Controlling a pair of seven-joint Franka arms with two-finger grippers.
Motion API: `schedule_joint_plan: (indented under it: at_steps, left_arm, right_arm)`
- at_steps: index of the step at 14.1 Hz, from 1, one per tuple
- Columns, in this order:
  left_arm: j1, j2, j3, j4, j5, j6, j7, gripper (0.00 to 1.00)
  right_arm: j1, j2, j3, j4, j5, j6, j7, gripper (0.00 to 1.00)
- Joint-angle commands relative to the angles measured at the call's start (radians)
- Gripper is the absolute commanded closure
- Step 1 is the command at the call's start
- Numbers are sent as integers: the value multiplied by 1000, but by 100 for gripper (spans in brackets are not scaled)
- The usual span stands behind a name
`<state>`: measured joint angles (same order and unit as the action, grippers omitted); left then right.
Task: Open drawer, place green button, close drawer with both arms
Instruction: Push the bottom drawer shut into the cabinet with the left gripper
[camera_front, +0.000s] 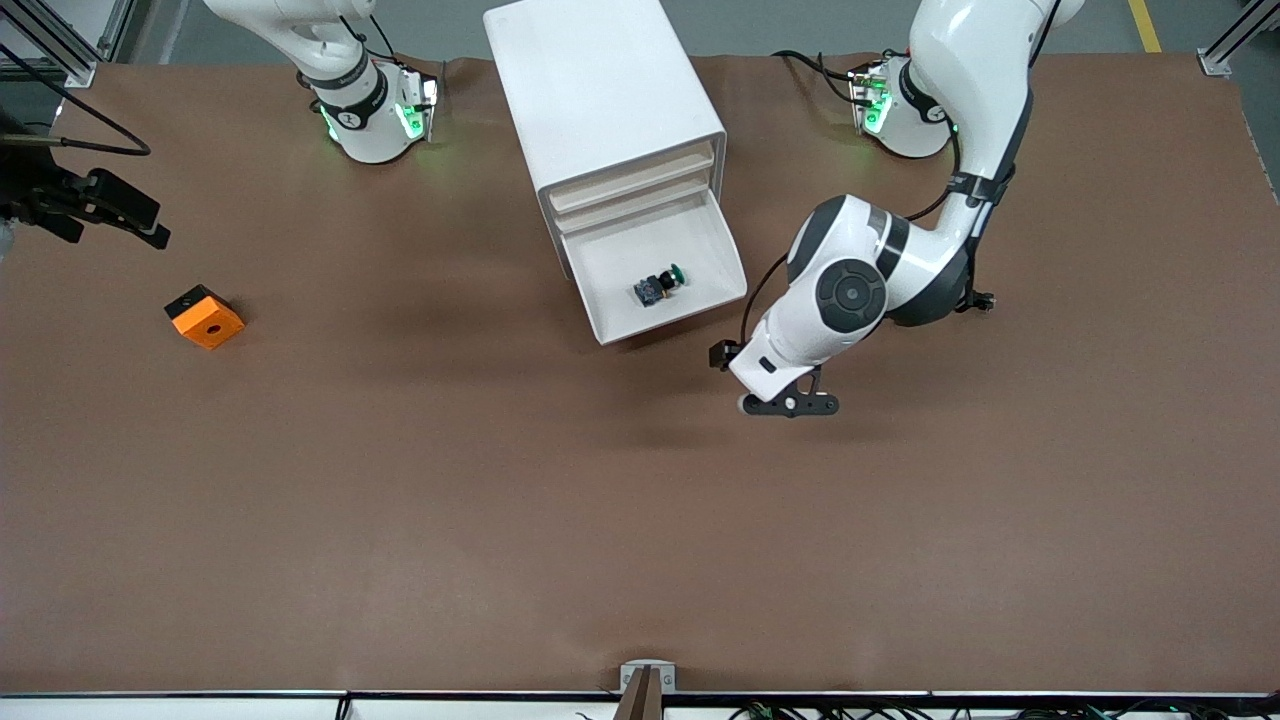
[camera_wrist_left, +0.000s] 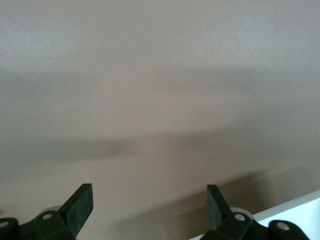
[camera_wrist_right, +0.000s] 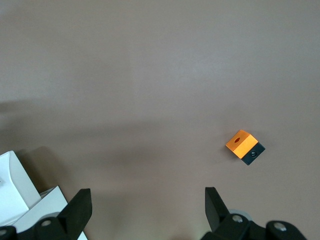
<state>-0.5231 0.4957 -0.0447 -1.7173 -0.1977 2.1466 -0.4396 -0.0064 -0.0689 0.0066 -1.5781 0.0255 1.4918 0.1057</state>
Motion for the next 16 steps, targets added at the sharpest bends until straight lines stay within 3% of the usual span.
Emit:
schedule_joint_plan:
  at_steps: [1, 7, 16]
  left_arm:
    - [-25, 38, -3, -11, -14, 29, -19, 0]
    - [-80, 118, -32, -18, -92, 99, -30, 0]
    - [-87, 124, -210, -93, -109, 81, -237, 0]
  right_arm:
    - [-14, 9, 13, 23, -10, -8, -4, 0]
    - [-12, 9, 13, 24, -10, -5, -4, 0]
    - [-10, 9, 13, 24, -10, -1, -4, 0]
